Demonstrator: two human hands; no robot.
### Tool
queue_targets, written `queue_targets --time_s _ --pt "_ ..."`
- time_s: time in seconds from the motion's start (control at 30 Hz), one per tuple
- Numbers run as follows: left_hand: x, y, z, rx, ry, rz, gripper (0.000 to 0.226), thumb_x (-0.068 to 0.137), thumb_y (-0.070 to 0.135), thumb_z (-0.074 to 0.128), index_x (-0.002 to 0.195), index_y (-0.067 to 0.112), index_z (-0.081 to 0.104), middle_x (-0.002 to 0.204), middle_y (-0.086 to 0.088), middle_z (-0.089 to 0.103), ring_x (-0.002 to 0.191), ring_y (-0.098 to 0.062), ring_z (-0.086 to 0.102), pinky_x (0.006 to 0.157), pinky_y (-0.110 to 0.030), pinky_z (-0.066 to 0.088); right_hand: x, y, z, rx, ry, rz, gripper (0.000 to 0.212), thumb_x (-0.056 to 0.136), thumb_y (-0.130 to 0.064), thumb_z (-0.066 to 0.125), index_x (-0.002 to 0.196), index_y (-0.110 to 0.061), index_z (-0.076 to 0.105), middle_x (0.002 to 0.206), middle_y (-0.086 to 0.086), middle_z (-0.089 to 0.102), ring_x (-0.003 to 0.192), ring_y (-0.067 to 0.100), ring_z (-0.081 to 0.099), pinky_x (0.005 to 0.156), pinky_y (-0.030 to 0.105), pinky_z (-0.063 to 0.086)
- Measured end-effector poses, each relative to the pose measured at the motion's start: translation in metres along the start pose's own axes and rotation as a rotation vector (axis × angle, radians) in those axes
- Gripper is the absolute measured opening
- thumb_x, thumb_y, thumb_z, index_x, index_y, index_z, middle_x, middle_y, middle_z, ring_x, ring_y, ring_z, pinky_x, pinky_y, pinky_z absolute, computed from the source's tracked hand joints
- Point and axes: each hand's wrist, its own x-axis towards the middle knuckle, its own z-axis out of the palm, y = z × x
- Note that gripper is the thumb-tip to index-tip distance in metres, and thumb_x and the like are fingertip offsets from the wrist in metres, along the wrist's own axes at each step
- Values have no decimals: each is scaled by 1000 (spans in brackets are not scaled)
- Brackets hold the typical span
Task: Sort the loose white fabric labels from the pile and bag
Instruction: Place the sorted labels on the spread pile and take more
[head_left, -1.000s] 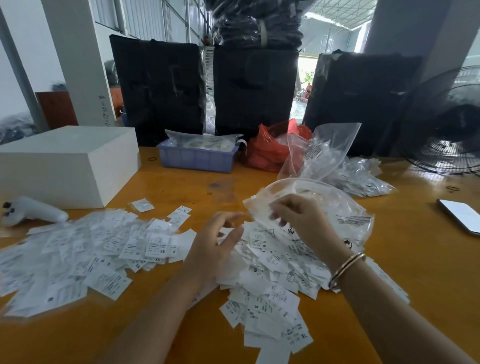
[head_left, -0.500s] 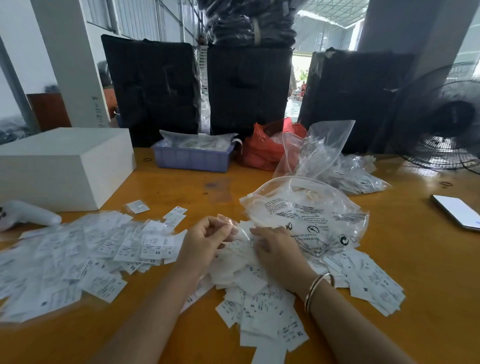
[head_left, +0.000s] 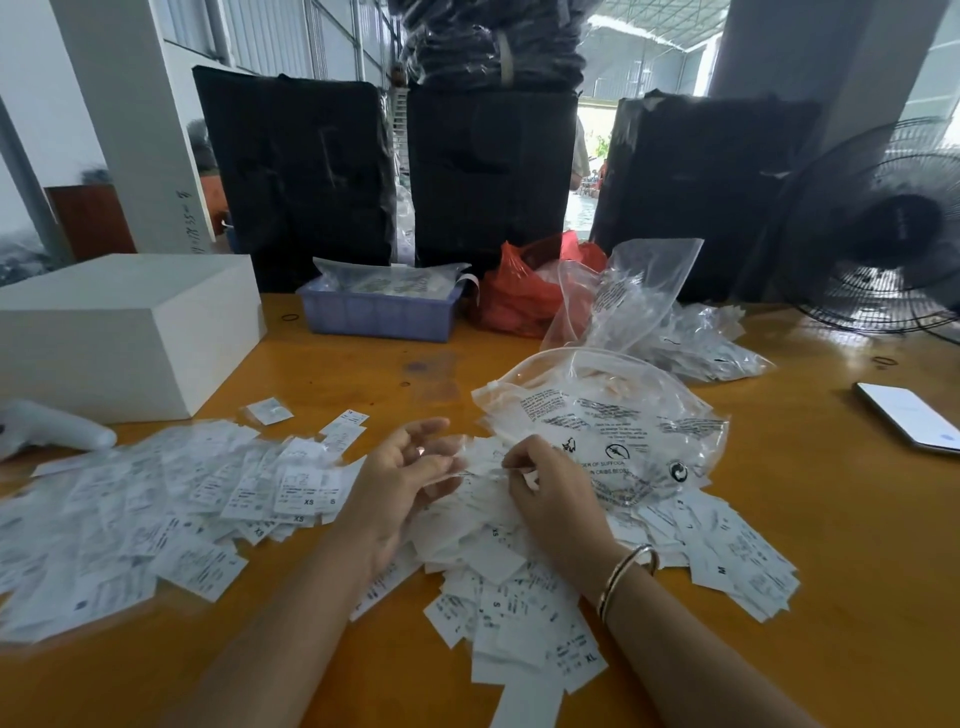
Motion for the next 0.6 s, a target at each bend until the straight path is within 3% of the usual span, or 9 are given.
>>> queue_targets --time_s 0.13,0.23,0.27,0.33,0.4,0.43,0.5,0.6 --pt "1 -1 0 -44 -11 -8 39 77 -6 65 109 16 66 79 4 69 91 -21 70 72 -26 57 -3 -1 -5 316 69 66 37 81 4 63 69 -32 66 95 -13 55 87 -4 52 75 7 37" --pt "1 -1 0 -13 -14 7 42 87 -15 50 111 15 66 81 1 65 93 -21 70 75 -25 57 -5 -2 -9 479 53 166 46 85 3 59 68 -39 68 69 -10 64 50 3 45 51 18 38" --pt "1 -1 1 2 -10 8 40 88 -15 49 110 13 66 83 0 65 93 -21 70 75 -24 56 -5 -2 -9 496 45 190 45 87 2 57 73 -38 69 67 -5 67 46 10 46 47 24 40" --pt "1 -1 1 37 4 7 34 89 -13 49 103 10 68 90 0 69 94 -20 70 76 -23 56 -5 -5 -10 540 12 209 42 90 2 50 86 -34 71 83 -1 73 65 28 59 63 39 51" --pt "1 -1 2 52 12 -7 27 90 -8 51 98 10 70 94 -2 73 93 -19 71 76 -22 56 -6 -6 -11 634 -20 183 43 90 5 45 96 -29 71 98 -13 72 94 13 64 83 28 53" --pt "1 -1 3 51 12 -19 26 91 -5 52 96 12 72 93 -4 74 91 -19 71 74 -21 56 -7 -7 -11 674 -24 162 42 91 3 45 98 -29 71 101 -17 71 100 3 62 84 18 50" --pt "0 -1 5 64 11 -35 24 92 3 54 89 16 74 88 -4 75 86 -18 72 69 -19 56 -8 -8 -10 684 8 137 32 94 -5 51 98 -29 71 96 -16 72 94 0 64 79 16 51" --pt "0 -3 7 147 16 -11 13 91 8 58 91 10 71 85 -3 75 80 -16 72 65 -17 54 -7 -4 -6 626 110 144 28 91 -7 59 109 -26 68 75 -3 70 70 24 60 67 31 53"
